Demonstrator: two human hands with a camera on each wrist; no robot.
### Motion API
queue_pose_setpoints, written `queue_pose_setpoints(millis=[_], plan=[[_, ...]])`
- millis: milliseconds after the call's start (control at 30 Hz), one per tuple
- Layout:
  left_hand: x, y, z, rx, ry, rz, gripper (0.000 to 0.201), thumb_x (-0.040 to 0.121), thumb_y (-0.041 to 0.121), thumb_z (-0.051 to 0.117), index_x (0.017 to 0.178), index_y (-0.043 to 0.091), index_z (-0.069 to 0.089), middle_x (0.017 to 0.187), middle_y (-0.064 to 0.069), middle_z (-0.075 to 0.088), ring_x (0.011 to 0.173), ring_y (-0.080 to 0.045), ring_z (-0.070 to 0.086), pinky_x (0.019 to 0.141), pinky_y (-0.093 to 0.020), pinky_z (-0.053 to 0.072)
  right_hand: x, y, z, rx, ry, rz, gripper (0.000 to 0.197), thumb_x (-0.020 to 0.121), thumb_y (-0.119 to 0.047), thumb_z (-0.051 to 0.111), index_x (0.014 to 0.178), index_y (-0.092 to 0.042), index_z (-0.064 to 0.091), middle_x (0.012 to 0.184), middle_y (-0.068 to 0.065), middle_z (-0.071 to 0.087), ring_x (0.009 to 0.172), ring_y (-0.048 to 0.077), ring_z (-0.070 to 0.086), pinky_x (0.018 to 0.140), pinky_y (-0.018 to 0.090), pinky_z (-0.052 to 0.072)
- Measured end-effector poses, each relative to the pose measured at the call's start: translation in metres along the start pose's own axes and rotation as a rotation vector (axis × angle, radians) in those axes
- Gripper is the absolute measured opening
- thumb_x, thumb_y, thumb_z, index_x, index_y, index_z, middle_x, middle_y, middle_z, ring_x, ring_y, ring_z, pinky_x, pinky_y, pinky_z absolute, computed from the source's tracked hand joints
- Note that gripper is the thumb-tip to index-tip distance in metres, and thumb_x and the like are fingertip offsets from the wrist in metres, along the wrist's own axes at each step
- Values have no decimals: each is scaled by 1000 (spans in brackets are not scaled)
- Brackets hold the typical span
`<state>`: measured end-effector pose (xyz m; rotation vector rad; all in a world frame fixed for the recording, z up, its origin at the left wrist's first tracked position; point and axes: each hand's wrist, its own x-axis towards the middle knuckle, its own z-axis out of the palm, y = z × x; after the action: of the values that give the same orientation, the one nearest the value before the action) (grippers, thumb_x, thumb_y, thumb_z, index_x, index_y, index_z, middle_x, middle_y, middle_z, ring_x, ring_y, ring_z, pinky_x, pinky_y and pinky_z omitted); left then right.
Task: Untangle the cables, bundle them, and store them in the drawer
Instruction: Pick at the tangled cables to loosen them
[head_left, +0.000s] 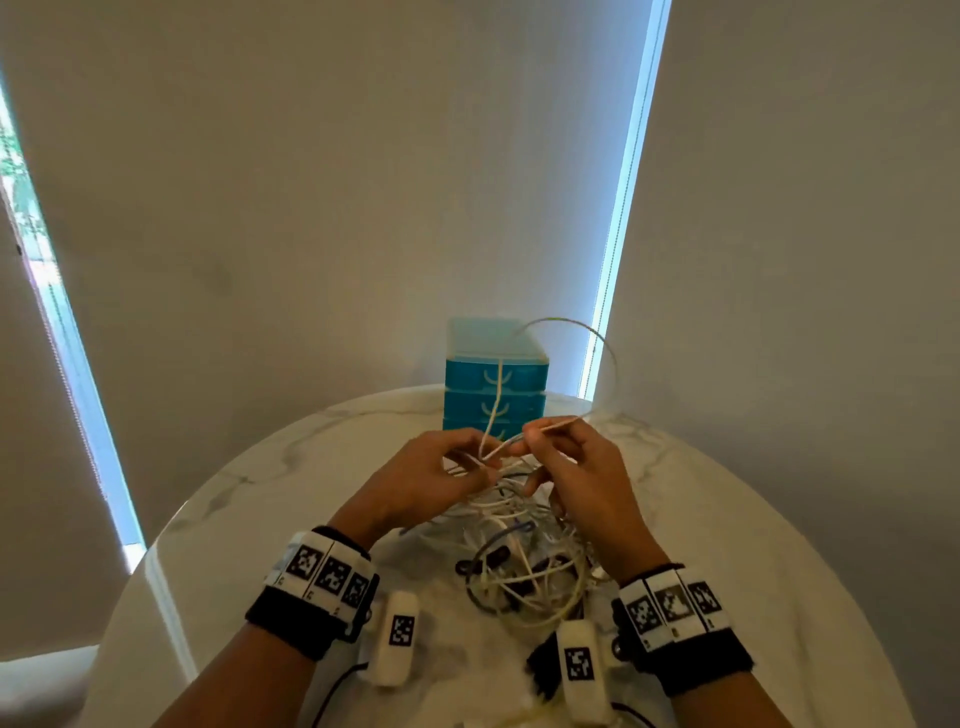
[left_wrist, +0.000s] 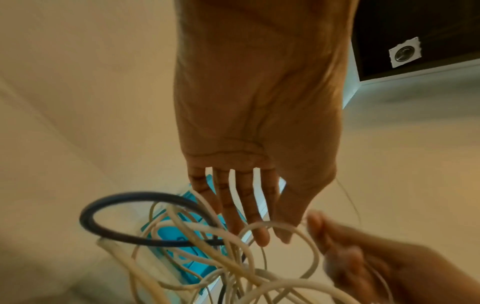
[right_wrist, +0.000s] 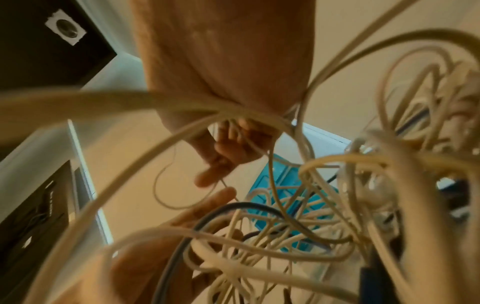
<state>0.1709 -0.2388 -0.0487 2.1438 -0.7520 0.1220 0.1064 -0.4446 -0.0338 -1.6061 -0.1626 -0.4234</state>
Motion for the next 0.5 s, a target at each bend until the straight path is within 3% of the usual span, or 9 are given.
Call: queue_pose_setpoints(millis=[100,200,267,333,433,500], plan=[[0,9,3,-16,28,21,19,95,45,77,115,44,77,106,24,77,97,4,69,78,-12,49,2,-9,-7,125,71,-69,23,108,-28,62,118,-9,70,104,7,81,64,21,68,44,22,42],[0,7,7,-91,141,-58,29,89,47,83,111,36,69,94,14,76,83,3,69,67,-8,47,2,-6,-8,281,82,-49,25,110,-26,57,122,-7,70,108,9,79,65,17,64,44,20,40],[1,5,7,-97,113,-124,34,87,52,83,111,35,67,90,10,76,76,2,69,63,-10,47,1,-3,-4,389,66,-8,25,111,-26,56,122,-8,70,108,8,77,67,15,62,48,21,38],[0,1,5,-11,73,-118,29,89,58,79,107,36,75,87,10,77,74,2,69,64,-12,48,1,-2,-1,455,59,17,28,111,-27,54,126,-8,68,109,7,76,69,14,62,54,25,38],[-1,-1,2,11,191,-87,21,93,55,75,95,35,80,86,12,77,75,0,69,63,-12,48,4,3,-1,374,38,44,28,112,-29,54,132,-12,63,118,5,78,72,17,67,50,24,42],[0,1,1,-181,307,-94,17,96,49,75,96,33,79,88,9,76,73,-6,70,66,-24,57,3,8,0,180,-7,91,23,110,-26,59,130,-16,61,116,6,79,71,20,69,48,25,45]])
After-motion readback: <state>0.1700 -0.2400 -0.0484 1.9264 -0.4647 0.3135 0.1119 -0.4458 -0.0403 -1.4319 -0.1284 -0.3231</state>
